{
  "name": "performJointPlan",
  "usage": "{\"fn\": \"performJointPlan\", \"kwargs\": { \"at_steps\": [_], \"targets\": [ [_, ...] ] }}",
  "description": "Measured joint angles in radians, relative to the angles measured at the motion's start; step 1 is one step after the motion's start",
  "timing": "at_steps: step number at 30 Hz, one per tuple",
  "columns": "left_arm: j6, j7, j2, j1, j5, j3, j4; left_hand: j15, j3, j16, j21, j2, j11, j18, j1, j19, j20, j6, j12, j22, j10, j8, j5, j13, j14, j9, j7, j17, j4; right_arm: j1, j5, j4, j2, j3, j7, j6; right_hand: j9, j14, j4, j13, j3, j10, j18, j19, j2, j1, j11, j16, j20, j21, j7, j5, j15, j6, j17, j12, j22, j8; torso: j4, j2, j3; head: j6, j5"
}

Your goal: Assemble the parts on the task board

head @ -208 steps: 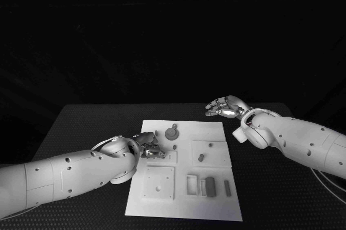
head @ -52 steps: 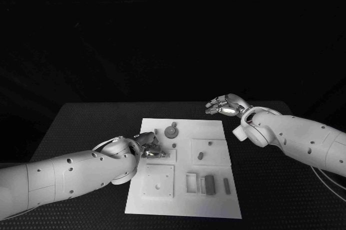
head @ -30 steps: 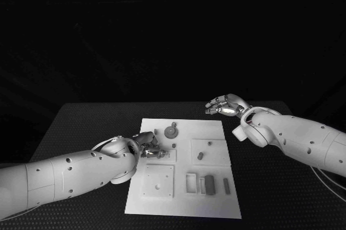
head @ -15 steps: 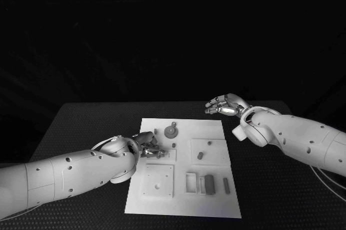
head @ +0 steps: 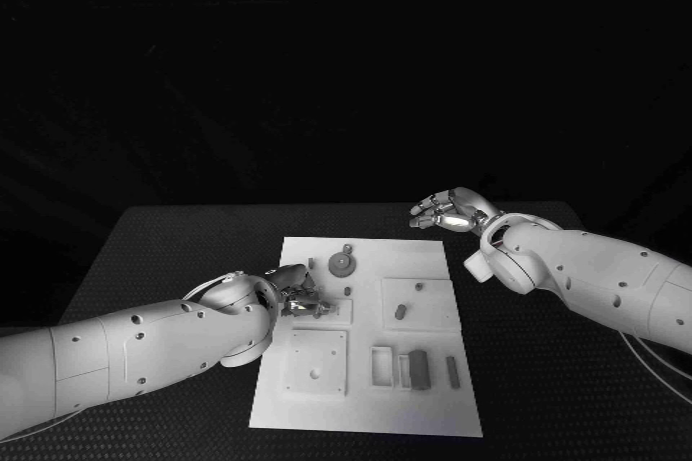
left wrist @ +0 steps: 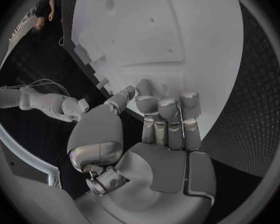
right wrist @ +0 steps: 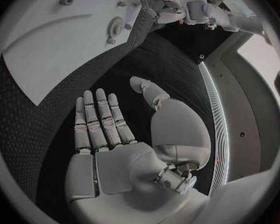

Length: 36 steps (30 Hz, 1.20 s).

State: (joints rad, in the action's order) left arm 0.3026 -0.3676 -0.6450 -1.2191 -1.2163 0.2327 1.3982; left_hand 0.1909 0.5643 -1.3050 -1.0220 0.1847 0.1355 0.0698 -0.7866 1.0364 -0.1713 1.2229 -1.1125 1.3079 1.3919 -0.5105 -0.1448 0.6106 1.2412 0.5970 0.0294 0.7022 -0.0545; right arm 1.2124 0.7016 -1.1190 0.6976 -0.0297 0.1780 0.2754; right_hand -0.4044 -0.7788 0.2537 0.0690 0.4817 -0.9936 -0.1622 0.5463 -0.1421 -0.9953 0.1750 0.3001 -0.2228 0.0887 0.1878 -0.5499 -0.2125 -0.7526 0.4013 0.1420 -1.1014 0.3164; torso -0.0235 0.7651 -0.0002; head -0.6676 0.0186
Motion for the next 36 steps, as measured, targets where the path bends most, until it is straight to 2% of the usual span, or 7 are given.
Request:
{"fn": "performJointPlan", "kwargs": {
  "at_steps": [6, 10, 15, 19, 24, 28, 36],
  "targets": [
    [-0.001, 0.003, -0.006, 0.0, 0.01, -0.013, 0.005, 0.0, 0.017, 0.0, 0.0, 0.061, 0.0, 0.0, 0.019, 0.0, 0.0, -0.002, 0.0, 0.0, 0.0, 0.0, 0.091, -0.002, 0.0, 0.001, -0.002, -0.002, 0.065, 0.0, 0.0, 0.002, 0.0, 0.0, 0.0, 0.001, 0.002, 0.006, -0.003, 0.0, -0.003, 0.0, 0.0, -0.004, -0.005, 0.005, 0.0, 0.0, 0.004, -0.004, 0.005, 0.0, 0.001, 0.005, -0.003, -0.004, -0.003, 0.0, 0.0, 0.0, 0.0, 0.002, -0.001],
    [-0.005, 0.004, -0.006, -0.001, 0.024, -0.047, 0.004, 0.003, 0.015, -0.004, 0.0, 0.096, 0.0, 0.0, 0.054, 0.0, 0.0, -0.007, 0.0, 0.0, 0.0, -0.004, 0.092, -0.002, -0.004, 0.004, 0.0, -0.002, 0.118, -0.001, 0.0, 0.003, -0.001, 0.0, 0.0, 0.002, 0.003, 0.01, -0.003, 0.0, -0.003, 0.0, 0.0, -0.006, -0.005, 0.005, 0.0, 0.0, 0.001, -0.01, 0.002, -0.004, -0.003, 0.009, -0.005, -0.008, -0.005, 0.0, 0.0001, 0.0, 0.0, 0.004, -0.001],
    [-0.017, 0.005, -0.007, -0.002, 0.042, -0.079, 0.003, 0.009, -0.044, -0.004, 0.0, 0.094, 0.0, 0.0, 0.093, -0.013, 0.005, -0.023, 0.0, 0.0, 0.0, -0.004, 0.092, -0.001, -0.009, 0.007, -0.003, -0.002, 0.149, -0.001, -0.001, 0.005, -0.003, 0.0, 0.0, 0.003, 0.004, 0.013, -0.006, 0.0, -0.006, 0.0, 0.0, -0.011, -0.009, 0.009, 0.0, 0.0, 0.003, -0.012, 0.003, -0.004, -0.005, 0.01, -0.007, -0.008, -0.007, 0.0, 0.0001, 0.0, -0.0002, 0.008, -0.002],
    [-0.062, 0.001, -0.004, -0.029, 0.06, -0.094, -0.032, 0.009, -0.061, -0.004, 0.0, 0.093, -0.001, 0.0, 0.093, -0.022, 0.007, -0.036, 0.0, 0.0, -0.001, -0.003, 0.092, 0.0, -0.016, 0.007, -0.007, -0.001, 0.167, -0.001, -0.001, 0.008, -0.005, 0.0, -0.001, 0.004, 0.005, 0.015, -0.006, 0.0, -0.006, 0.0, 0.0, -0.011, -0.009, 0.009, 0.0, 0.0, 0.003, -0.014, 0.003, -0.004, -0.008, 0.01, -0.007, -0.012, -0.008, 0.0, 0.0004, 0.0, -0.0004, 0.013, -0.003],
    [-0.145, -0.005, 0.011, -0.083, 0.107, -0.103, -0.124, 0.014, -0.097, 0.0, 0.005, 0.02, -0.017, 0.0, 0.02, -0.04, 0.014, -0.075, 0.006, 0.0, -0.017, 0.023, 0.048, -0.001, -0.035, -0.004, -0.023, -0.004, 0.122, -0.001, -0.001, 0.015, -0.006, 0.0, -0.001, 0.004, 0.005, 0.015, -0.006, 0.0, -0.006, 0.0, 0.0, -0.011, -0.009, 0.009, 0.0, 0.0, 0.003, -0.014, 0.003, -0.004, -0.008, 0.01, -0.007, -0.012, -0.009, 0.0, 0.0008, 0.0, -0.0005, 0.021, -0.003],
    [-0.217, -0.005, 0.056, -0.12, 0.17, -0.105, -0.239, -0.009, -0.146, 0.055, 0.051, -0.034, -0.052, 0.0, -0.034, -0.09, 0.031, -0.17, 0.064, -0.003, -0.074, 0.074, 0.018, -0.026, -0.093, -0.03, -0.057, -0.028, 0.064, -0.001, -0.002, 0.027, -0.009, 0.0, -0.001, 0.004, 0.005, 0.015, -0.006, 0.0, -0.006, 0.0, 0.0, -0.011, -0.009, 0.009, 0.0, 0.0, 0.003, -0.014, 0.003, -0.004, -0.008, 0.01, -0.008, -0.012, -0.009, 0.0, 0.0014, 0.001, -0.0006, 0.029, -0.002],
    [-0.302, 0.008, 0.137, -0.134, 0.213, -0.105, -0.419, -0.039, -0.183, 0.116, 0.111, -0.052, -0.084, -0.01, -0.028, -0.124, 0.044, -0.268, 0.13, -0.033, -0.12, 0.118, 0.022, -0.058, -0.132, -0.055, -0.097, -0.056, 0.054, -0.001, -0.005, 0.037, -0.013, 0.0, 0.0, 0.004, 0.004, 0.019, -0.006, 0.0, -0.005, 0.0, 0.0, -0.011, -0.009, 0.009, 0.0, 0.0, 0.003, -0.014, 0.003, -0.004, -0.004, 0.01, -0.008, -0.012, -0.01, 0.0, 0.0045, 0.004, -0.0023, 0.042, 0.001]
  ]
}}
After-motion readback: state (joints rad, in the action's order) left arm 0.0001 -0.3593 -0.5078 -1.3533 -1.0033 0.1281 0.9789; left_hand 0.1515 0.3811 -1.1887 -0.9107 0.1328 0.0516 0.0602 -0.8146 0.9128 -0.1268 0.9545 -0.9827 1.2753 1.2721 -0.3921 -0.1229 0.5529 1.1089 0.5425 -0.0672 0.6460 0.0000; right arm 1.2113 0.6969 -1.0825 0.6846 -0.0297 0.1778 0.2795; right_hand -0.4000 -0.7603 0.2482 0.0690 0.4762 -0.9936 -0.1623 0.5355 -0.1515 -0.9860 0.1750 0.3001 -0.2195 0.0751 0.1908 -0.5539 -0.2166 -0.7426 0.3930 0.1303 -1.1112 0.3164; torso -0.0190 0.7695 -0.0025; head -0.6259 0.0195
